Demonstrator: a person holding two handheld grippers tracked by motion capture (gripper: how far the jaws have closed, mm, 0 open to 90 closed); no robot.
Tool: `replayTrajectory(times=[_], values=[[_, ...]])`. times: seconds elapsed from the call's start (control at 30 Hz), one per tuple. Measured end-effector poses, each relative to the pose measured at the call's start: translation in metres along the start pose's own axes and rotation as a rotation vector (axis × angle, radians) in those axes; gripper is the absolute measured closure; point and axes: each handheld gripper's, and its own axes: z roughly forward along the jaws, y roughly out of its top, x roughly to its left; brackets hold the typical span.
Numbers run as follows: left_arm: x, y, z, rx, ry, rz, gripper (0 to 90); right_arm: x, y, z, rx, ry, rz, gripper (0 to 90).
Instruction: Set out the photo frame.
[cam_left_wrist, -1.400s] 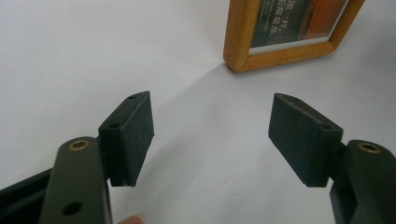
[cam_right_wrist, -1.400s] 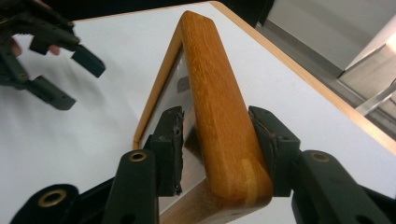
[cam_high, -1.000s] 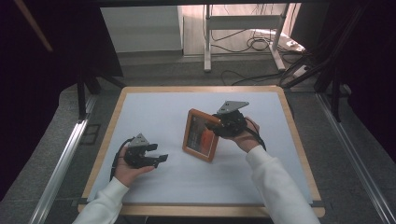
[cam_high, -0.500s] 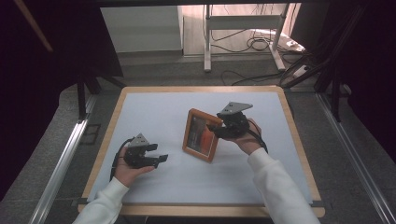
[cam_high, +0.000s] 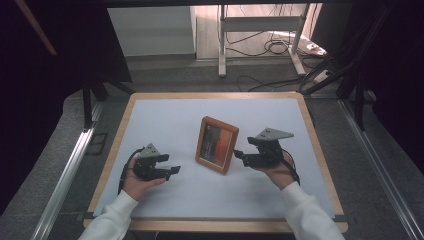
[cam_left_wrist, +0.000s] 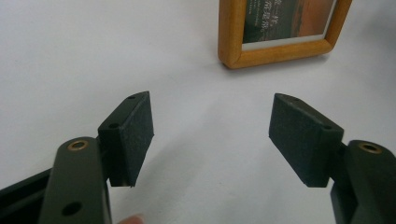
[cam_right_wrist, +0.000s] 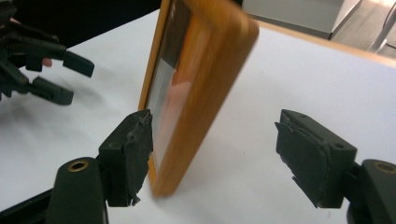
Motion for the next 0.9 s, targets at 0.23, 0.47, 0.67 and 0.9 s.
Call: replayTrajectory(times=[0.23, 0.47, 0.67, 0.9], values=[[-0.001, 0.0, 0.001, 0.0, 0.001, -0.003, 30.2, 0.013, -0.029, -0.007, 0.01, 0.002, 0.001, 45.1], [-0.002, 0.0, 0.001, 0.001, 0.0, 0.003, 30.1, 0.038, -0.045, -0.001, 0.061, 0.043, -0.064, 81.4], [-0.002, 0.0, 0.0, -0.002, -0.003, 0.002, 30.1, 0.053, -0.049, 0.018, 0.117, 0.084, -0.116, 89.4], [-0.002, 0.0, 0.0, -0.001, -0.004, 0.003, 30.1, 0.063, -0.05, 0.035, 0.147, 0.099, -0.136, 89.5]])
